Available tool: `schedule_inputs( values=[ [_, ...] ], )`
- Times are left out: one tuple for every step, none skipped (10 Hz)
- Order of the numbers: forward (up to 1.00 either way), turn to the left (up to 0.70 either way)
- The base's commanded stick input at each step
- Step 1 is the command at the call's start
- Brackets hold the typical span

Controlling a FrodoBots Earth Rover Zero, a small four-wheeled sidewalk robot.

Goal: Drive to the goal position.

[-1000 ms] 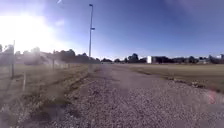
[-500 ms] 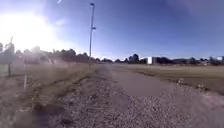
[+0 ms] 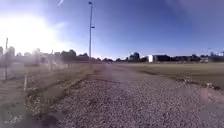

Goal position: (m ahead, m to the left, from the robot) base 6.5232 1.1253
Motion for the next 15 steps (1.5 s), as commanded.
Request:
schedule_inputs(
  values=[
    [0.5, 0.0],
    [0.5, 0.0],
    [0.5, 0.0],
    [0.5, 0.0],
    [0.5, 0.0],
    [0.5, 0.0],
    [0.5, 0.0],
    [0.5, 0.0],
    [0.5, 0.0],
    [0.5, 0.0],
    [0.5, 0.0],
    [0.5, 0.0],
    [0.5, 0.0],
    [0.5, 0.0],
    [0.5, 0.0]
  ],
)
